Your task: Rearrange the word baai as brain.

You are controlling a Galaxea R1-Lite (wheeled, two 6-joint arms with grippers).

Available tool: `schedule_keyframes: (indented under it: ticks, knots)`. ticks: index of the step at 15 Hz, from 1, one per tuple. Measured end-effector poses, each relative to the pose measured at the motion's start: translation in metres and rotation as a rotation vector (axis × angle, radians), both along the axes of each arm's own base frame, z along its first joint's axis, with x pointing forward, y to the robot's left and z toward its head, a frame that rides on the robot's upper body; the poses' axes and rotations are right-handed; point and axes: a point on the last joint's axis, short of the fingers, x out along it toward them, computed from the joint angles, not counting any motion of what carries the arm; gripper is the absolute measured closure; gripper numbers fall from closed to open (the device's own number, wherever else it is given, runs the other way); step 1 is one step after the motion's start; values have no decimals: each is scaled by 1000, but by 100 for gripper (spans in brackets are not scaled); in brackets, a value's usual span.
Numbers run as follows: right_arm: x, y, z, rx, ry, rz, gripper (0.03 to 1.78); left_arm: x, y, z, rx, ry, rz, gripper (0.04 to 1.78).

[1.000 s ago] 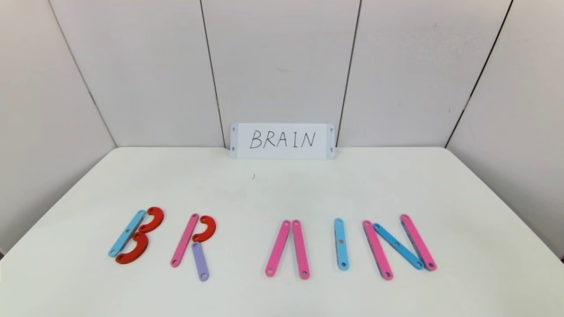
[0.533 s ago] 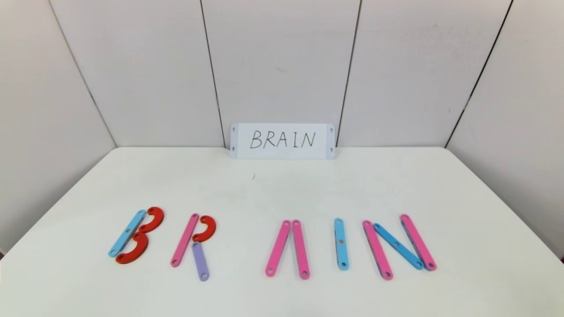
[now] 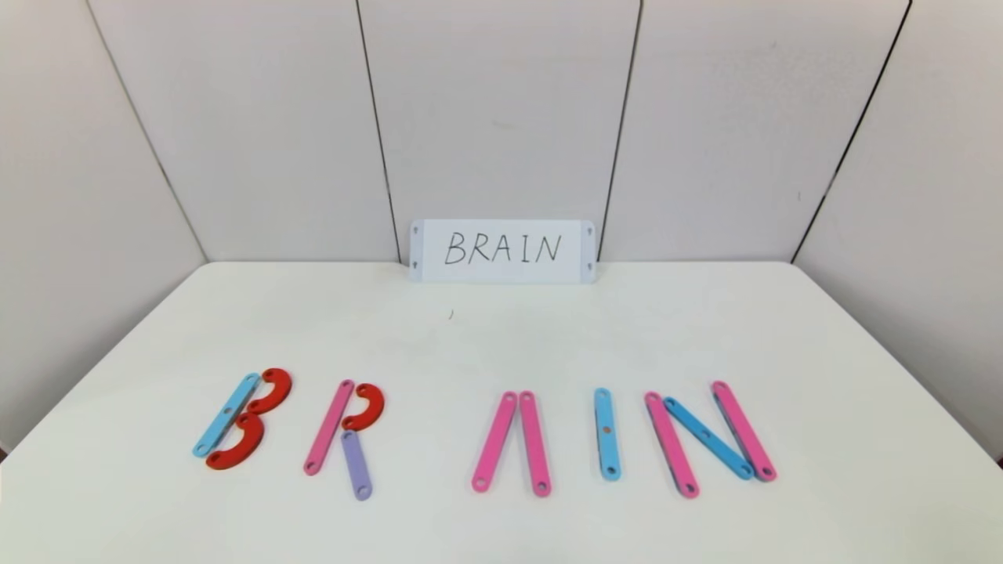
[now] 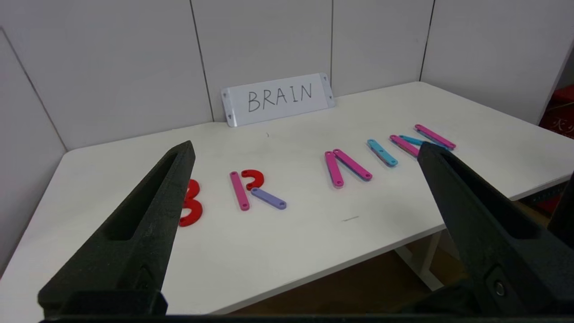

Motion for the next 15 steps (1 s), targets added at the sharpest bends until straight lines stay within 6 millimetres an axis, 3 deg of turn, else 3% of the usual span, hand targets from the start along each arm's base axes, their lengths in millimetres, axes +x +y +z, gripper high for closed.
schedule_keyframes:
  ticks: [3, 7, 11, 15]
  knots:
    - [46, 1, -23, -12, 21, 25, 7, 39, 2, -11, -13, 2, 99, 8]
    - [105, 1, -84, 25, 128, 69, 7, 102, 5, -50, 8, 6, 254, 8]
    - [129, 2, -127, 114, 269, 164, 7, 131, 6, -80, 39, -58, 312, 8]
    - [134, 2, -140, 130, 366, 189, 7, 142, 7, -99, 48, -41, 316, 8]
